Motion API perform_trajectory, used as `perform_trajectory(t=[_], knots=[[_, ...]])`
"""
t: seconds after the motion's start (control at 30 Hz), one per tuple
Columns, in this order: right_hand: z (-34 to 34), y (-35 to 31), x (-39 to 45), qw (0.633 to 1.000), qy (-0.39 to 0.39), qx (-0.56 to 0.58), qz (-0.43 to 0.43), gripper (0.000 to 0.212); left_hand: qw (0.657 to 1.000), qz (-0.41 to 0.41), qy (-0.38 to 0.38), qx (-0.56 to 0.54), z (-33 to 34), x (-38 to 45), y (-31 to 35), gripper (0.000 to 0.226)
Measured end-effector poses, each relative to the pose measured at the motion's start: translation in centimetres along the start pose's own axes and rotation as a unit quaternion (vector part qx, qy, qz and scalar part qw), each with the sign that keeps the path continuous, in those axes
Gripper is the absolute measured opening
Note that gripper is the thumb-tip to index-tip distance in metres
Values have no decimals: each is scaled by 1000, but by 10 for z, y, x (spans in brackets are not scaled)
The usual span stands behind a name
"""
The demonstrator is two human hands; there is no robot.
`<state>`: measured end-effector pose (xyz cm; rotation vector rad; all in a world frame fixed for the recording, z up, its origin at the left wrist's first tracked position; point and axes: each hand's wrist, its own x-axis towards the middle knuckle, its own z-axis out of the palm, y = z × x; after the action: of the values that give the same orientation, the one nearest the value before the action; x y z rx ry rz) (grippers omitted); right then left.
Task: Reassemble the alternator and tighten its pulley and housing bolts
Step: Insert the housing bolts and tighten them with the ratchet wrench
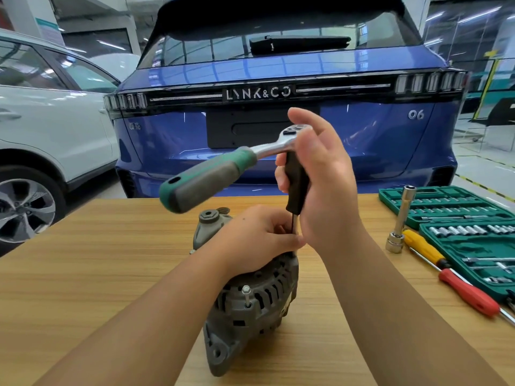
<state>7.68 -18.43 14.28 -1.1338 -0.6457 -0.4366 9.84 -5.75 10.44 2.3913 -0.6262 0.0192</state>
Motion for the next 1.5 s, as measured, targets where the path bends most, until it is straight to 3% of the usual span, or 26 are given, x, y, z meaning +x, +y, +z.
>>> perform_trajectory(t=[0.07,0.2,0.27,0.4,0.57,0.7,0.93,1.07,1.17,1.23,1.37,1.5], knots=[[2,-3,-1,998,47,-36,3,48,1000,4,-9,15,0,0,0,18],[-1,-7,2,992,115,-56,19,11,1000,8,-16,15,1,1,0,14],[-8,-8,5,995,77,-24,62,8,1000,-2,-15,16,2,1,-1,13],[-12,-3,5,993,-46,73,82,30,1000,-8,-13,11,1,2,-3,14],[-4,6,4,998,-22,-5,-60,38,1000,-12,-14,15,0,0,0,13],[-3,9,3,989,-14,-84,-119,43,1000,-14,-7,-13,0,-2,1,11],[-12,-2,4,996,-64,57,-2,41,999,-30,-24,-5,1,-1,1,12],[-4,-4,2,999,-6,-28,15,64,1000,-18,-15,3,1,0,1,14],[-2,-6,3,993,100,-57,-4,34,1000,-3,-16,21,2,2,1,15],[-9,-7,7,991,124,-32,30,20,1000,-3,-17,21,1,2,0,16],[-21,-9,10,989,-14,96,114,30,1000,-8,-15,19,0,2,-1,16],[-7,1,4,999,-36,31,13,35,1000,-10,-15,3,-1,-1,2,12]])
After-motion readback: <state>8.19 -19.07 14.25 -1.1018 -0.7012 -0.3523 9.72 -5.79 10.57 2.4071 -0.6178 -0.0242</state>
